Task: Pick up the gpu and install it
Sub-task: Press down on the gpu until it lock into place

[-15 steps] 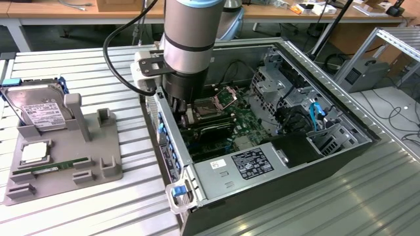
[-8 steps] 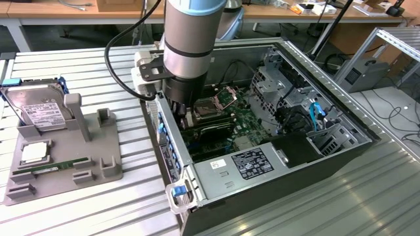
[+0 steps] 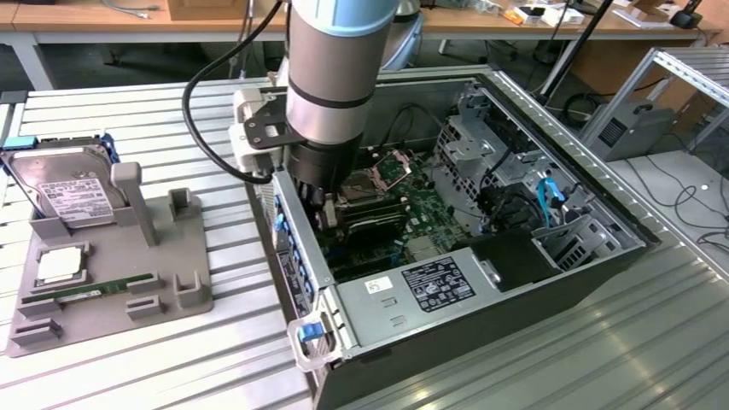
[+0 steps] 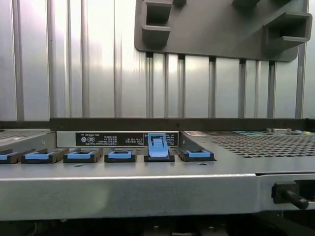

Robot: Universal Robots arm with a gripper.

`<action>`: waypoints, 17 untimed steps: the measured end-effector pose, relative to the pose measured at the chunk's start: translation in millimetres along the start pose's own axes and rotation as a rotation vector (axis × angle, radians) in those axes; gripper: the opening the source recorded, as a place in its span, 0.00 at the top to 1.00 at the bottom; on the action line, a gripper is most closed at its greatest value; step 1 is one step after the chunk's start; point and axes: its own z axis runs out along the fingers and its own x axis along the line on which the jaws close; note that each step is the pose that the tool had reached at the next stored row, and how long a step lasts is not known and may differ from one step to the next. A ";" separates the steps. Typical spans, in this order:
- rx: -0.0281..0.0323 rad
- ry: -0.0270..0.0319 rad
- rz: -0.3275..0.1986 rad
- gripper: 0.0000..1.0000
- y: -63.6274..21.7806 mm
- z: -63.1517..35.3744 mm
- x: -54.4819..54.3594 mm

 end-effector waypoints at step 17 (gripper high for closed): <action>-0.0003 0.0005 -0.002 0.89 -9.7 -11.8 1.2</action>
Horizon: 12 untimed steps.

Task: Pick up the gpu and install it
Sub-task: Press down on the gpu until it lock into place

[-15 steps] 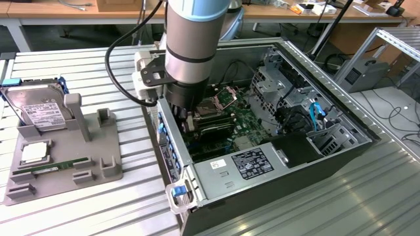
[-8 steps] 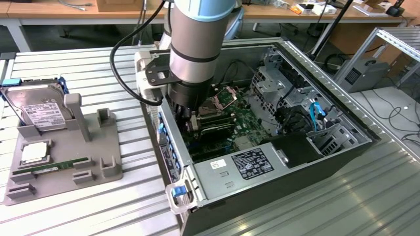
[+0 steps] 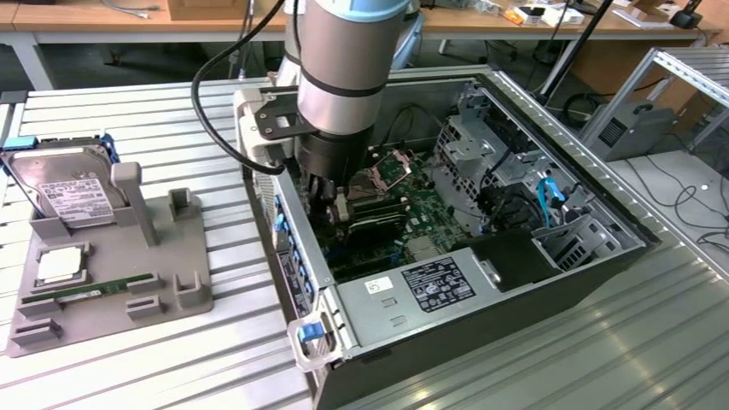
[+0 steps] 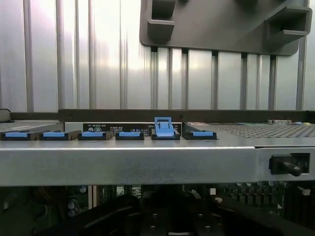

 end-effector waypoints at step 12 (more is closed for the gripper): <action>-0.0318 -0.0101 0.001 0.89 -19.4 6.9 0.5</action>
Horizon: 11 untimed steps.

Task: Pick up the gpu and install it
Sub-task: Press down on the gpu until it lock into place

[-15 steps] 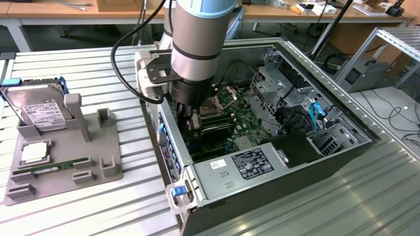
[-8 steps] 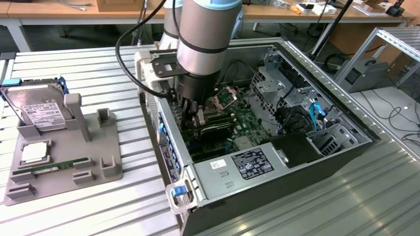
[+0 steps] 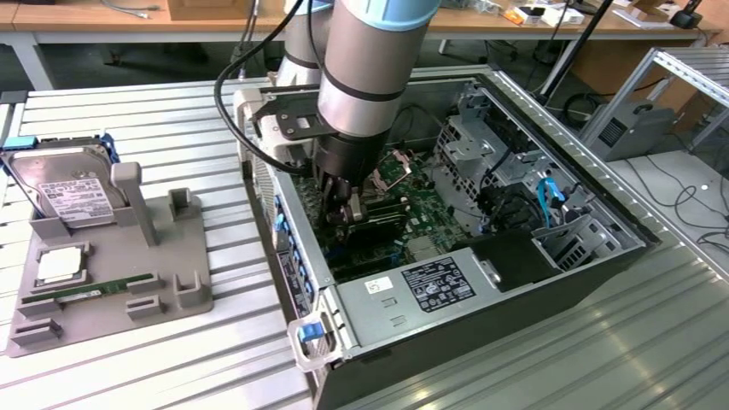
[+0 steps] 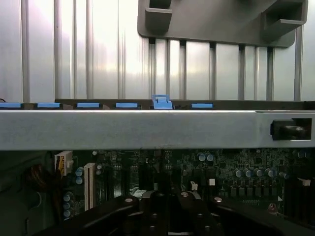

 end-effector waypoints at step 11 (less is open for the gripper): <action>-0.0013 -0.0040 0.000 0.89 -0.1 3.6 6.1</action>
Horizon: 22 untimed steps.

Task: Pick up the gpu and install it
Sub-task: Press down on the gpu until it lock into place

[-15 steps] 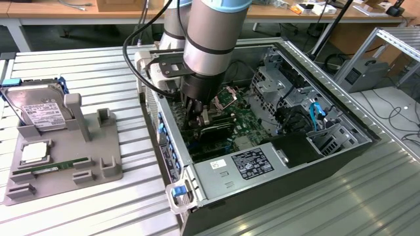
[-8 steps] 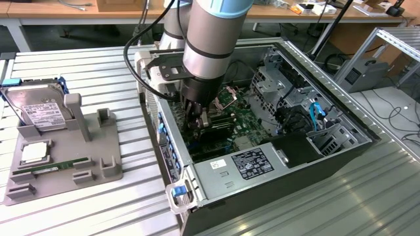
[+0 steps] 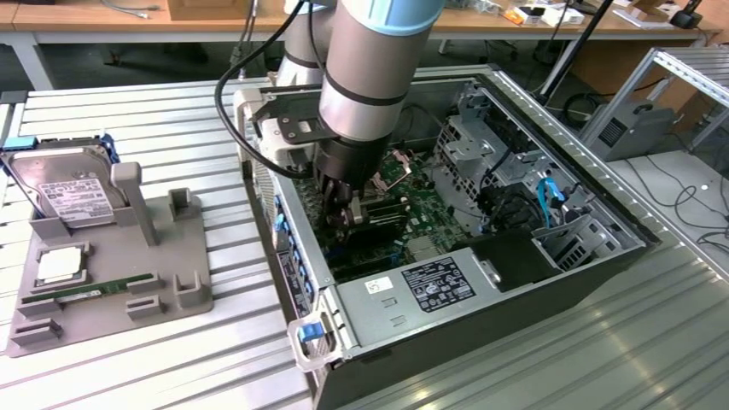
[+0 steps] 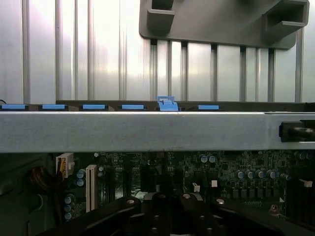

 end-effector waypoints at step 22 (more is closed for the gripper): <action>-0.0157 -0.0246 0.000 0.89 -47.7 -16.4 -0.3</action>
